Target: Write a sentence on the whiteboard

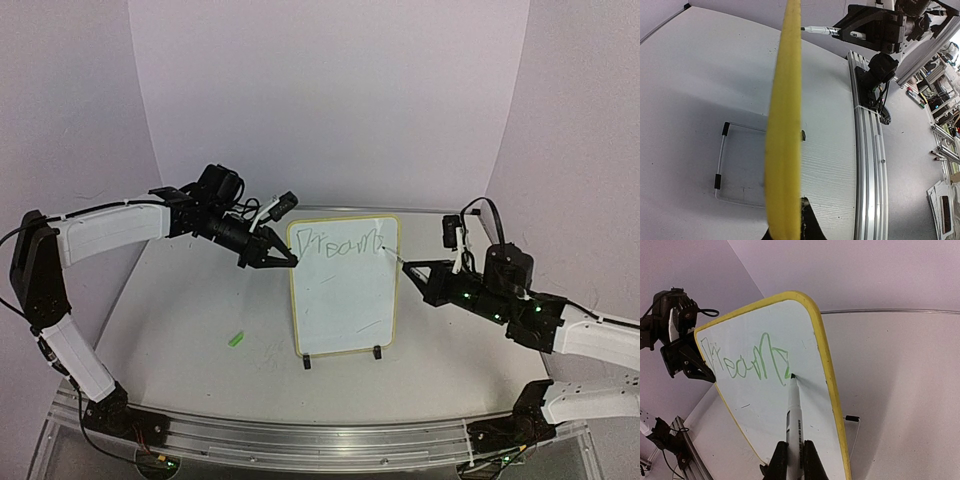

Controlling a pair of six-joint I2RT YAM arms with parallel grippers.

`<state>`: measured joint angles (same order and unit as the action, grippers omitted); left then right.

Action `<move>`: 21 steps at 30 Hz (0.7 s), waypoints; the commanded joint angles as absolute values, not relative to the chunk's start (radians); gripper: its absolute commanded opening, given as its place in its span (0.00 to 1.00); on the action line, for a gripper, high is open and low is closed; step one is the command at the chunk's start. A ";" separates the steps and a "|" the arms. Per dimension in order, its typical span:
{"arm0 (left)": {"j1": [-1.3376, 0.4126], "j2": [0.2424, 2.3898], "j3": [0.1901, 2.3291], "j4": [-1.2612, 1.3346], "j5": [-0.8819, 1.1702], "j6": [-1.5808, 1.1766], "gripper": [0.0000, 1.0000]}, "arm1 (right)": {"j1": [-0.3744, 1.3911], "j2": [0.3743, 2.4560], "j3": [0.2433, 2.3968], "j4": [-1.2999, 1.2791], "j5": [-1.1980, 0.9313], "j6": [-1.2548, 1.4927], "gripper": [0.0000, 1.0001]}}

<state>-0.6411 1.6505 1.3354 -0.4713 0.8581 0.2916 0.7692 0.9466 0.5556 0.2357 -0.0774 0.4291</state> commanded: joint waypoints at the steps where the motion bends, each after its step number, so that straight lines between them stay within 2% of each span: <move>1: -0.692 1.720 1.305 -0.576 0.773 0.338 0.00 | 0.764 0.940 0.547 0.199 -0.033 0.447 0.00; 8: -0.692 1.717 1.306 -0.575 0.771 0.338 0.00 | 0.764 0.923 0.525 0.173 -0.052 0.462 0.00; 21: -0.694 1.715 1.305 -0.577 0.769 0.339 0.00 | 0.764 1.014 0.578 0.213 -0.121 0.427 0.00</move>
